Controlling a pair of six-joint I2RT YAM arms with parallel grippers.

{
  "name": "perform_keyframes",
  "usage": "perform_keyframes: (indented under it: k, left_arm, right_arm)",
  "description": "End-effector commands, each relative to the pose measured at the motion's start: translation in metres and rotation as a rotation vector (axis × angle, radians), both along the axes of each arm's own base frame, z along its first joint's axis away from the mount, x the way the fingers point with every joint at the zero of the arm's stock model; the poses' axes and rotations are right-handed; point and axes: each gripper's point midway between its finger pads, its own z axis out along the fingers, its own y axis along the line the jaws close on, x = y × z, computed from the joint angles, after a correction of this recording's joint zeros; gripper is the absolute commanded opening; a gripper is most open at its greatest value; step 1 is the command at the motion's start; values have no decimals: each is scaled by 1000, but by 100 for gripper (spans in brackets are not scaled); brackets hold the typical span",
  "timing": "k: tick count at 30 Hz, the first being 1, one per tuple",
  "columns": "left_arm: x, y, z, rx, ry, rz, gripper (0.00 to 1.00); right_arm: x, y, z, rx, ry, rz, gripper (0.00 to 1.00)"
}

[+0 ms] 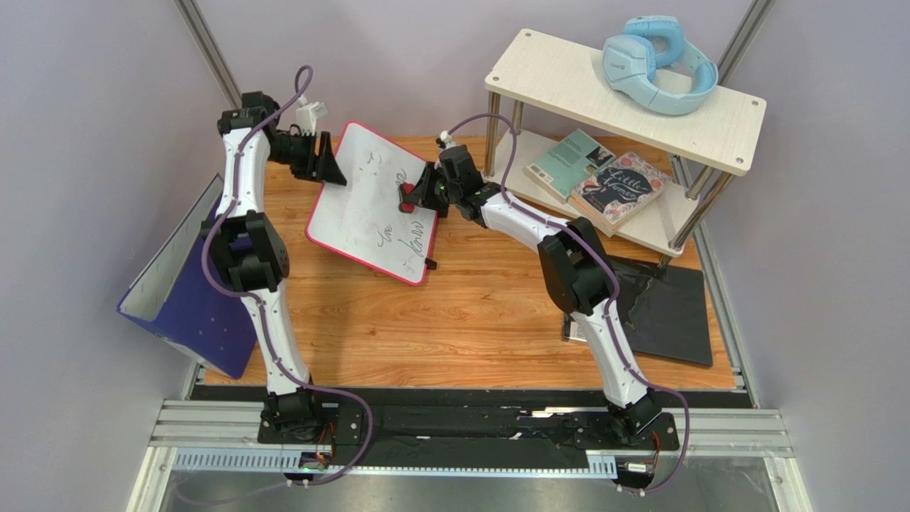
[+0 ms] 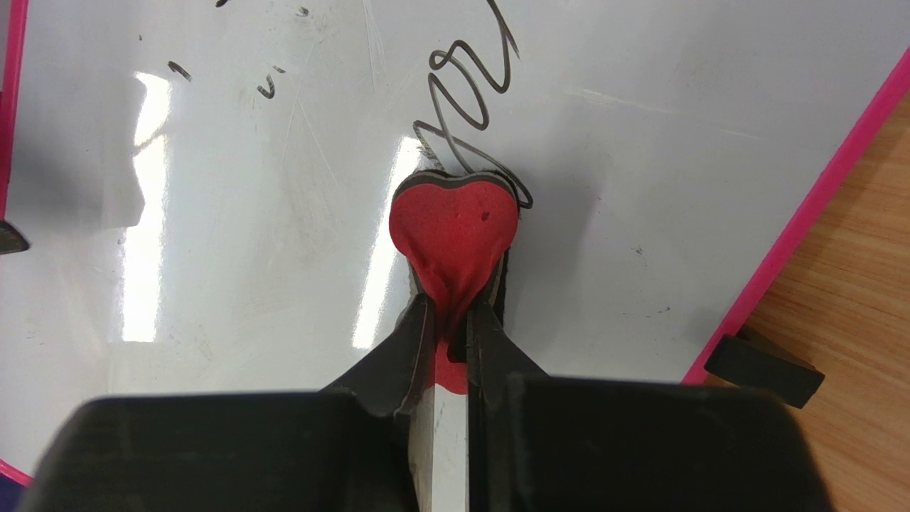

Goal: Erase the whiteboard

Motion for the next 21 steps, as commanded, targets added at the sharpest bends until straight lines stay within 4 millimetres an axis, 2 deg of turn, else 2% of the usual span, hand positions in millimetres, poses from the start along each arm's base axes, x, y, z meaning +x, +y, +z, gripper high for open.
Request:
perform_keyframes:
  k: [1,2,4,5,6,8,12,15,21]
  left_arm:
    - [-24,-25,-5,34,32,-145,54]
    - [-26,-26,-7,41,37,-153,51]
    - [-28,-25,-8,56,39,-152,22]
    - [-28,-23,-8,66,38,-146,4]
    - [-27,-20,-7,82,31,-141,0]
    - [-29,-19,-3,104,4,-150,0]
    - [-33,-14,7,169,-59,-201,0]
    - [-36,-11,16,209,-102,-226,0]
    - [-39,-24,22,232,-87,-245,0]
  right_arm:
    - [-48,2,-52,-106,148,114,0]
    - [-47,1,-51,-105,145,113,0]
    - [-49,4,-48,-98,137,127,0]
    - [-49,5,-43,-93,124,133,0]
    - [-49,6,-40,-90,115,136,0]
    - [-51,8,-33,-94,85,160,0]
    - [-53,10,7,-80,-6,201,0]
    - [-46,8,28,-89,-80,194,0]
    - [-24,17,40,-86,-152,177,0]
